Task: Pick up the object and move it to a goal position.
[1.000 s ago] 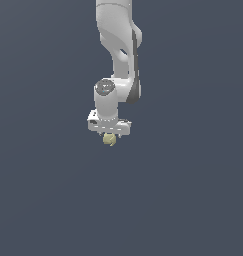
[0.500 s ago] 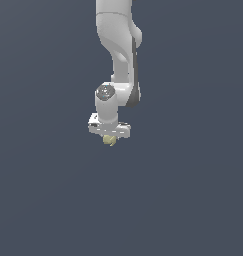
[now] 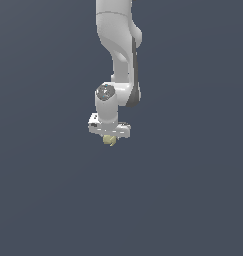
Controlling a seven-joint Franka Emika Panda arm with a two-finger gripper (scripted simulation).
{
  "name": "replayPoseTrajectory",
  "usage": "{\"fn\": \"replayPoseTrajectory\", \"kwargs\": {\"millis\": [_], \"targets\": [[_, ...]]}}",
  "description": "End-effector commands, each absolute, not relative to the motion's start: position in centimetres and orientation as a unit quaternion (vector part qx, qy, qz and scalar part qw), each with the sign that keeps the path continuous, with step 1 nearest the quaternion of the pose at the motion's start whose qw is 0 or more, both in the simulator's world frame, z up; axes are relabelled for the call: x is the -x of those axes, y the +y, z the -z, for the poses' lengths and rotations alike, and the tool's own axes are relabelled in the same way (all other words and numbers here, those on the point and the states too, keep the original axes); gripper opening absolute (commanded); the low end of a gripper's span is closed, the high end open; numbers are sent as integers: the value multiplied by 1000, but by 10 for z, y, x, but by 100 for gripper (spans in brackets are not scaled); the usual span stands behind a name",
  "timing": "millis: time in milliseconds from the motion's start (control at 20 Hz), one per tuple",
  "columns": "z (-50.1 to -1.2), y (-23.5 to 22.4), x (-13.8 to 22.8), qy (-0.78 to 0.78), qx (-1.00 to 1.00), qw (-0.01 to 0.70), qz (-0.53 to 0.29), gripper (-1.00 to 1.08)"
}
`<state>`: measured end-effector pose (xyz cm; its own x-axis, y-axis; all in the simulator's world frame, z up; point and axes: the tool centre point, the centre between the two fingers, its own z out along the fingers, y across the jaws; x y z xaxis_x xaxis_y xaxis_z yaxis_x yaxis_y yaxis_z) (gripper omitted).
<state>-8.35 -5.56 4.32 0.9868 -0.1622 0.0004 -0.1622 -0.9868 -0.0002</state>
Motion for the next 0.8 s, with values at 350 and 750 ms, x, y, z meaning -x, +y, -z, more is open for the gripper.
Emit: {"fn": "replayPoseTrajectory", "kwargs": {"millis": [350, 750], "targets": [[-68, -47, 84, 81, 997, 0, 0, -100], [-126, -28, 84, 82, 997, 0, 0, -100]]}}
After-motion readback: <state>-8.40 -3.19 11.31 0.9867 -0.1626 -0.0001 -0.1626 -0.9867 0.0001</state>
